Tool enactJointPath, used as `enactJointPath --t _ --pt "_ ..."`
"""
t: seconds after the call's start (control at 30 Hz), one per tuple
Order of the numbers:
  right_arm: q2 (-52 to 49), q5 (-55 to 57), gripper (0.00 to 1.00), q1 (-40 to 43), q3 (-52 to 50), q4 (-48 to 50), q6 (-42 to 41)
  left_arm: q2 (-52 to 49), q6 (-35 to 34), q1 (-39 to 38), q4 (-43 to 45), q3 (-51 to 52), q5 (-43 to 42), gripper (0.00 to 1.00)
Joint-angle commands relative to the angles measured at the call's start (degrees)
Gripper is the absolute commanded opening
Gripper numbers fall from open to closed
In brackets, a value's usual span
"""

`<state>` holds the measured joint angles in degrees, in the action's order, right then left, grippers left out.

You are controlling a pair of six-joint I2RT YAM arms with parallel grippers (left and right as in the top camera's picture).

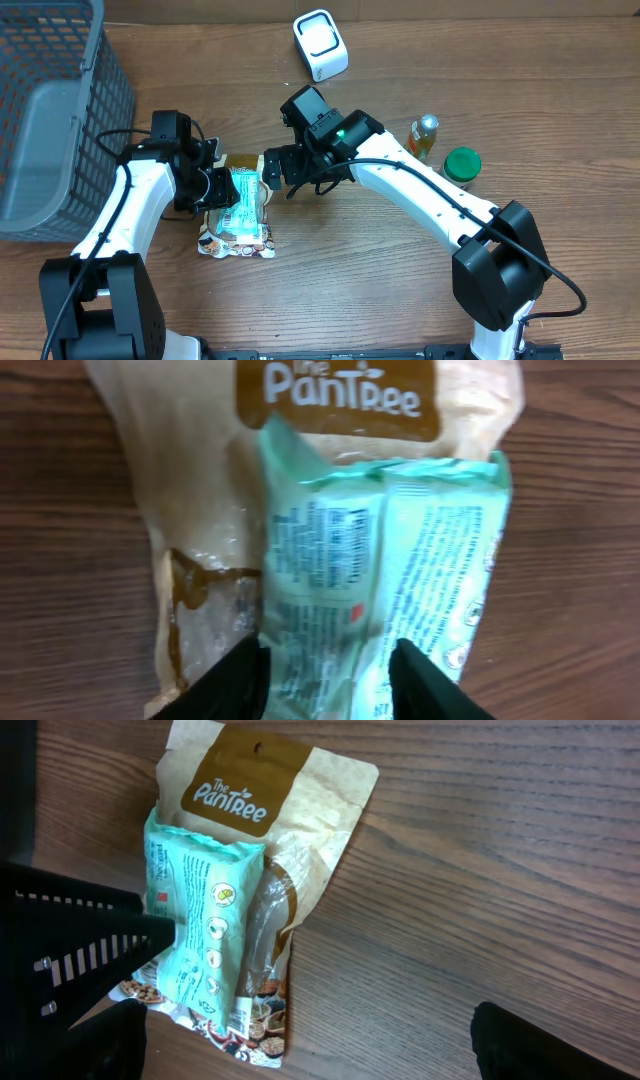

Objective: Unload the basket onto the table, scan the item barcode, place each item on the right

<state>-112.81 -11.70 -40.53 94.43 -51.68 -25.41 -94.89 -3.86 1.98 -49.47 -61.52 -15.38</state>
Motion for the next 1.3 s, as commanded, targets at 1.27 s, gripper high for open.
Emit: enactJointPath --t 1.27 --pt "0.8 -10.4 0.90 10.6 -0.3 -5.7 3.4 -0.3 -2.2 -4.9 -0.4 -3.6 -23.1 0.04"
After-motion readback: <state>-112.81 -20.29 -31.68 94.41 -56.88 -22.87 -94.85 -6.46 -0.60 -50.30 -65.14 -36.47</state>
